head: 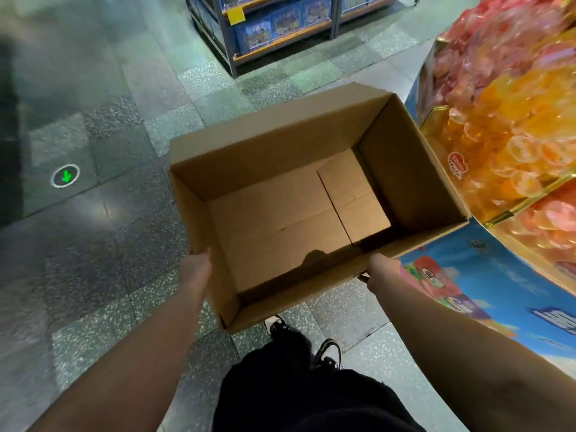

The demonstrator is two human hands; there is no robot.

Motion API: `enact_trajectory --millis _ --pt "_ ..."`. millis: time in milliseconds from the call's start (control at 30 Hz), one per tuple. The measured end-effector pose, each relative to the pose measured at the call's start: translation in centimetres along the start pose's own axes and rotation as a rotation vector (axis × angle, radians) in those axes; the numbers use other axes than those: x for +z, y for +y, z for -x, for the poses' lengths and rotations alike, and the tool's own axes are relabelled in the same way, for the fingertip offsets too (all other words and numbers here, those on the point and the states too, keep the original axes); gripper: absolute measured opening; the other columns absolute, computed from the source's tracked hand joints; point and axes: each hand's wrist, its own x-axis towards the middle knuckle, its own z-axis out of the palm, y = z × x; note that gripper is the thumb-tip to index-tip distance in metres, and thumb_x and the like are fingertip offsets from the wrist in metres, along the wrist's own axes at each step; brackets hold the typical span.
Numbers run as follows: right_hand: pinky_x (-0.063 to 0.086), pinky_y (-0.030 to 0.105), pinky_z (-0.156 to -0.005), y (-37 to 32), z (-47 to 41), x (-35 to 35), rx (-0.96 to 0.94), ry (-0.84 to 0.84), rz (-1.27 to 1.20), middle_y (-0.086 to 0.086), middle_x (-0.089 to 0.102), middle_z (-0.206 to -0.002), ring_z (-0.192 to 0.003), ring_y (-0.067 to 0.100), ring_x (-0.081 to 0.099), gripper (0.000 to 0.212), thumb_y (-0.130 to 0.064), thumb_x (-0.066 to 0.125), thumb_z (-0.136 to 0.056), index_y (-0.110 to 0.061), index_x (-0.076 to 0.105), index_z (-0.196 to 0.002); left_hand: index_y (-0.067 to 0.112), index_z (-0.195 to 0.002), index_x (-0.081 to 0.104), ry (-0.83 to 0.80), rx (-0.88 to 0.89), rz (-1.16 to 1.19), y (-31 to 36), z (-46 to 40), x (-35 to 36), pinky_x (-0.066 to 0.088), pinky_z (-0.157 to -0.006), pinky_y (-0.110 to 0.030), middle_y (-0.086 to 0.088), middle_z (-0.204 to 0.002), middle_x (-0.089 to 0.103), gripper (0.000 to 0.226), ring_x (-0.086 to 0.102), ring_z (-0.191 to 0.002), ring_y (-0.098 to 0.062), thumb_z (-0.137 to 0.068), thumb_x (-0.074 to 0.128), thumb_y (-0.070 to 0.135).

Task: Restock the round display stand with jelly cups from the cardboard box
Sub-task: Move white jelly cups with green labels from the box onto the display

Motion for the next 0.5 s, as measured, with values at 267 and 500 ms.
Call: enact_trajectory --millis 267,500 --pt "0.059 0.052 -0.077 3.7 3.5 -3.7 -0.049 -0.05 -0.058 0.02 0.059 -0.114 -0.101 0.036 0.062 0.04 0.001 0.048 -0.089 -0.006 0.047 -0.128 0.008 -0.117 0.06 -0.005 0.057 -0.023 -3.9 4.1 -3.7 0.05 -0.086 -0.044 -0.015 -0.114 0.065 0.04 0.062 -0.102 -0.038 -0.094 0.056 0.041" --pt "0.055 0.044 -0.058 8.2 6.7 -7.2 -0.114 0.0 -0.111 0.017 0.054 -0.091 -0.078 0.03 0.056 0.027 0.003 0.048 -0.088 -0.001 0.052 -0.114 -0.001 -0.133 0.054 -0.026 0.221 -0.397 -6.1 7.6 -7.1 0.047 -0.1 -0.046 -0.025 -0.128 0.059 0.053 0.058 -0.116 -0.039 -0.105 0.036 0.04"
